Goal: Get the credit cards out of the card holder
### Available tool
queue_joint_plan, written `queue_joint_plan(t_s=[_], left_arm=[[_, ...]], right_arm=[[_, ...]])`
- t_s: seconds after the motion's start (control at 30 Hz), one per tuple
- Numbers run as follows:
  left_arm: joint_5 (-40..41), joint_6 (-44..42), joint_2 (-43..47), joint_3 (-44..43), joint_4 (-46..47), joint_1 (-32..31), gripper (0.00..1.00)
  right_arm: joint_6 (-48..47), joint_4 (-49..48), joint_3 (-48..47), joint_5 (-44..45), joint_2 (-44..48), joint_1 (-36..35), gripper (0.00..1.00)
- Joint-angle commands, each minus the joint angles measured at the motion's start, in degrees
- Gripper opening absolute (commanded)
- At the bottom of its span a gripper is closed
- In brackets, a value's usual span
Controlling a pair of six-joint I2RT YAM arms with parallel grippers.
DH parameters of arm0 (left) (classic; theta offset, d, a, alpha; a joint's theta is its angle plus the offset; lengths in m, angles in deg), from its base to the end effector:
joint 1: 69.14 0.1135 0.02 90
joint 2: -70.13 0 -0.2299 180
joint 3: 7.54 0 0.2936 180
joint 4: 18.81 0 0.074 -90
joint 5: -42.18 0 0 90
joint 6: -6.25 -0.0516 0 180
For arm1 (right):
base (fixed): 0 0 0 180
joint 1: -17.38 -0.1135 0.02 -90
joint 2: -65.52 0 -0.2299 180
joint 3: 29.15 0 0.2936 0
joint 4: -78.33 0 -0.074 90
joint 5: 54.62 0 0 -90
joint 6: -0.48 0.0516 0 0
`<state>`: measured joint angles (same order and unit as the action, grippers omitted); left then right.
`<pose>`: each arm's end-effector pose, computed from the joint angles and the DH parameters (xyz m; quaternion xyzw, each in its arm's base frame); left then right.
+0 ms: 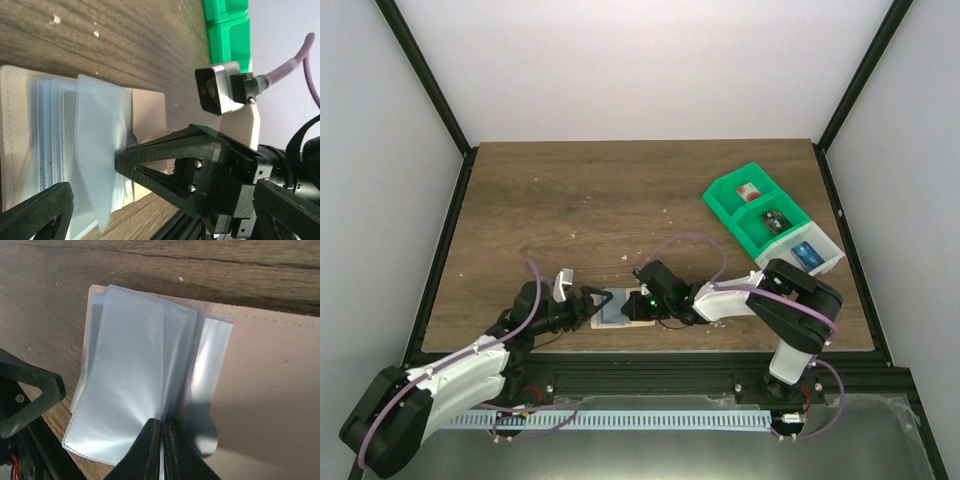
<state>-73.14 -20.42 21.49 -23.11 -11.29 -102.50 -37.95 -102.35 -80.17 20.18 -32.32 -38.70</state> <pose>0.1741 -0.1410 0.0738 -0.1005 0.8275 -0.5120 0.2073 0.1774 0.2881 0.0379 -0.0855 0.9168 0.3712 0.1195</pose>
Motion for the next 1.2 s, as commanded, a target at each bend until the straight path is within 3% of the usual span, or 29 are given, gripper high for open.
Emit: queue_joint_plan(t_s=[0.0,0.23,0.93,1.17], left_arm=[[-2.58,1.14,-2.83,-0.55,3.92,0.15,1.0],[-3.83,4.15,-5.35,0.25,9.02,0.15,1.0],[-3.86,4.07,-11.12,-0.09,12.4,0.06,1.0],[-4.49,4.74,-11.98,-1.52,13.81,-0.64,1.0]], right_arm=[[0.36,2.23,1.63,-0.82,-0.9,-0.87,0.05],[0.51,1.66,1.57,-1.4,-1.49,-0.88,0.04],[1.23,1.13,1.29,-2.46,-2.17,-0.86,0.04],[0.62,0.29,1.47,-2.17,-0.54,-0.86,0.1]])
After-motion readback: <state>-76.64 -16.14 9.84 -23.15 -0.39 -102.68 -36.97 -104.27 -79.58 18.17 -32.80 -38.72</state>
